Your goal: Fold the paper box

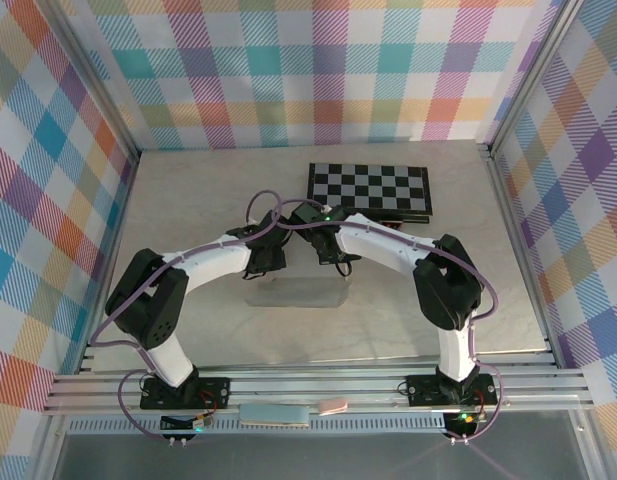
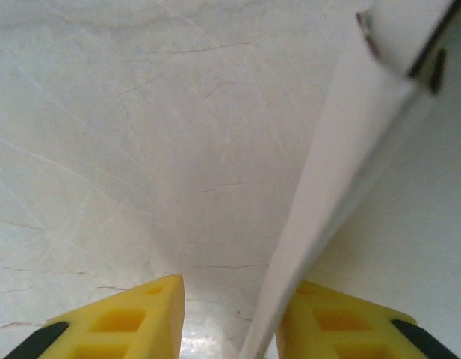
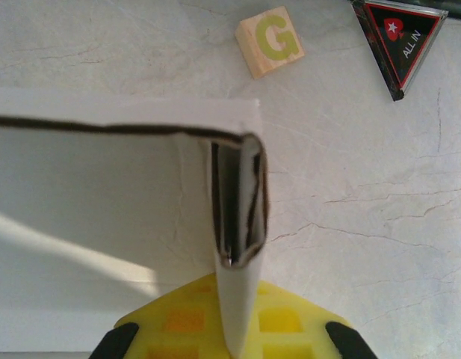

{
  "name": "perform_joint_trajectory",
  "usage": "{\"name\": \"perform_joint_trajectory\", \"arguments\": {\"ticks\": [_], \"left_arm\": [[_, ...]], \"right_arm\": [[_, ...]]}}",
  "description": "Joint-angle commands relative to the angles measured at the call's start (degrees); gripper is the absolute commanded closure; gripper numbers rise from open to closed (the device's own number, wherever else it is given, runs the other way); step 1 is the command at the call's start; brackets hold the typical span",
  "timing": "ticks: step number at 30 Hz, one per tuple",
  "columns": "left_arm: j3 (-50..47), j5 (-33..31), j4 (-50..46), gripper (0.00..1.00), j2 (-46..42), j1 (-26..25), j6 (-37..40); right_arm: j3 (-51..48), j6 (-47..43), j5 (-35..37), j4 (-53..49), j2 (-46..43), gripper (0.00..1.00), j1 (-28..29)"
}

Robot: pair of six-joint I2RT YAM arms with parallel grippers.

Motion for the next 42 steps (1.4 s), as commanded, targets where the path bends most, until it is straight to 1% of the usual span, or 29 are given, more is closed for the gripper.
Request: {"name": "perform_joint_trajectory", "arguments": {"ticks": [1,3,5,8,13,16,19,21,23,25,28,31,35,38,42], "left_arm": [[4.77,-1.79,-3.78,0.59,-5.89,-0.13,-0.47],[6.12,-1.66,-4.54,0.53,-8.48,0.17,-1.45],[6.64,-0.61,-4.93,0.51,-10.60,0.78,-2.40],[8.06,1.35,-7.39,0.50,-12.54,2.35,-4.49],[10.57,1.66,-10.98,0.52,-16.78,4.66,-7.64],[13.14,1.16,-13.71,0.53,-19.02,5.97,-8.06],[17.09,4.32,-17.91,0.53,-18.79,8.09,-6.82],[20.11,6.36,-21.03,0.55,-17.77,8.70,-4.21],[21.35,11.00,-21.08,0.55,-16.64,8.91,0.49],[21.89,17.01,-21.25,0.55,-13.89,9.41,5.66],[22.72,21.90,-22.38,0.53,-8.69,9.81,13.93],[23.37,24.43,-21.25,0.52,-3.45,11.30,19.78],[23.92,24.75,-17.76,0.52,2.64,12.87,24.84],[24.28,26.22,-15.69,0.52,6.17,13.14,26.42],[23.91,28.19,-12.92,0.52,8.74,13.14,26.70]], "right_arm": [[0.51,1.29,0.68,-2.13,0.52,1.00,-0.61],[0.20,1.53,0.43,-1.93,0.25,1.00,-0.87],[-0.18,1.87,-0.29,-1.47,-0.03,1.00,-1.22],[-0.72,2.75,-1.37,-1.14,-0.52,1.00,-1.76],[-0.64,4.62,-3.21,-1.08,-0.89,1.00,-2.64],[-0.53,7.56,-5.38,-1.70,-0.99,1.00,-3.76],[-0.01,11.38,-7.84,-2.61,-1.01,1.00,-4.80],[0.80,13.69,-9.39,-3.08,-0.85,1.00,-5.11],[1.51,14.55,-10.68,-2.80,-0.51,1.00,-5.13],[2.29,14.26,-11.46,-2.62,0.12,1.00,-5.13],[2.33,12.79,-12.02,-2.18,0.43,1.00,-5.12],[0.63,11.15,-12.64,-1.37,-0.50,1.00,-5.20],[-2.89,9.52,-13.81,1.38,-2.81,1.00,-5.48],[-3.10,8.85,-14.77,1.35,-2.83,1.00,-5.76],[-3.02,8.23,-15.47,1.30,-2.63,1.00,-5.82]]}}
